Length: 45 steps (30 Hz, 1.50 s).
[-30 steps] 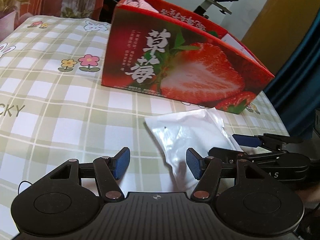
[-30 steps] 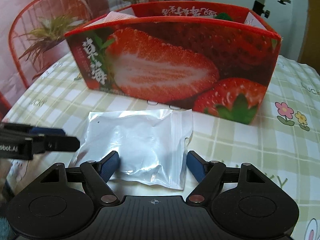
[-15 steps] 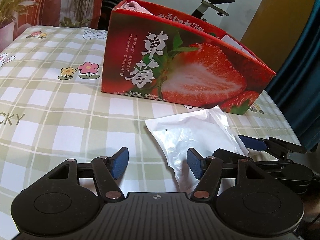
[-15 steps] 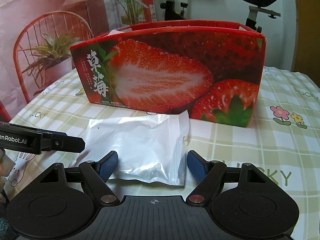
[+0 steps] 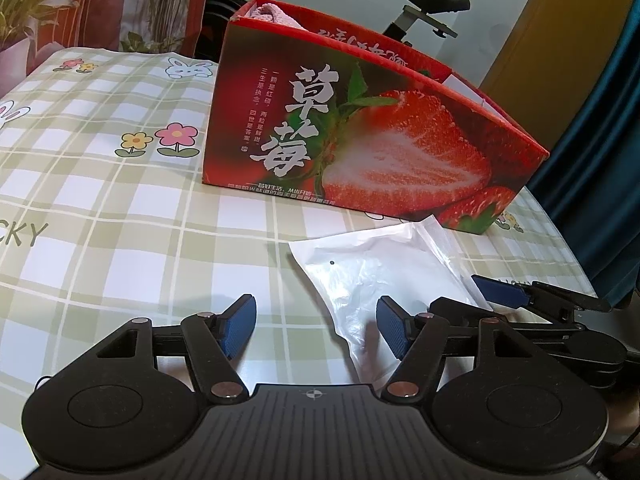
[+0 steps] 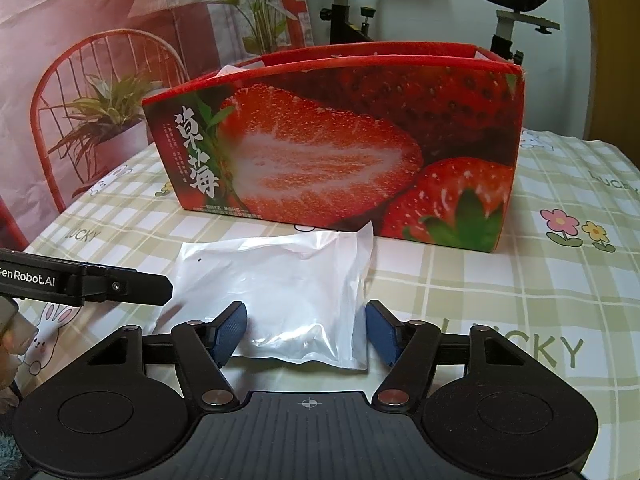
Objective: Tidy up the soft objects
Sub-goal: 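Close the right gripper on the edge of the white foil pouch, then lift the white pouch with the right gripper and carry it over the box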
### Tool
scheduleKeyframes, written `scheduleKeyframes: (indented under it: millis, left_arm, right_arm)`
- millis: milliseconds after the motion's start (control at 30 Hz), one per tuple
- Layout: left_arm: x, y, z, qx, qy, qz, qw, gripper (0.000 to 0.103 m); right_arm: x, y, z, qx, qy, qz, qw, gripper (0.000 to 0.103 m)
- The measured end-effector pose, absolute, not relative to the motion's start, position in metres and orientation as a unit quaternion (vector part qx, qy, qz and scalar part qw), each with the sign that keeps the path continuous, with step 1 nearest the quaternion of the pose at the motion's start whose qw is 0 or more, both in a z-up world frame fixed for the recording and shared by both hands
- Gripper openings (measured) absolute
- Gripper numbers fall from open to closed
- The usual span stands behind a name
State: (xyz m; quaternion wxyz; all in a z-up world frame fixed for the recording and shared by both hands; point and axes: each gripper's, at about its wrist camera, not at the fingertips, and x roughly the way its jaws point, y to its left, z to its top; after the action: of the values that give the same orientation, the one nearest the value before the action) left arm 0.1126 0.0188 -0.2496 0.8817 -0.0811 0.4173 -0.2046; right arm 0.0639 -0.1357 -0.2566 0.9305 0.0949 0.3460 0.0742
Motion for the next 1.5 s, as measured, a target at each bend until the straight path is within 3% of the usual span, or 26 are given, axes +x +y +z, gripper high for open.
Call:
scheduleKeyframes:
  millis: [433,600,1033,1100,1300,1500]
  left_arm:
    - [0.112,0.020,-0.251,-0.090,0.413,-0.209,0.882,0.068]
    - [0.112,0.018,-0.251,-0.101,0.419,-0.234,0.871,0.056]
    - [0.110,0.016,-0.255,-0.115,0.425,-0.252,0.862,0.054]
    - [0.110,0.017,-0.256,-0.118,0.425,-0.251,0.861,0.049]
    - [0.111,0.020,-0.256,-0.120,0.427,-0.251,0.860,0.047]
    - [0.110,0.019,-0.255,-0.115,0.428,-0.251,0.860,0.047]
  right_arm:
    - [0.063,-0.137,-0.257,0.102,0.344,0.075,0.930,0.060]
    - [0.062,-0.132,-0.255,0.102,0.348,0.092,0.927,0.053]
    - [0.060,-0.126,-0.253,0.105,0.353,0.118,0.922,0.045]
    - [0.060,-0.126,-0.253,0.105,0.352,0.119,0.922,0.045]
    - [0.060,-0.133,-0.254,0.139,0.354,0.135,0.915,0.031]
    - [0.058,-0.135,-0.253,0.147,0.349,0.135,0.916,0.028]
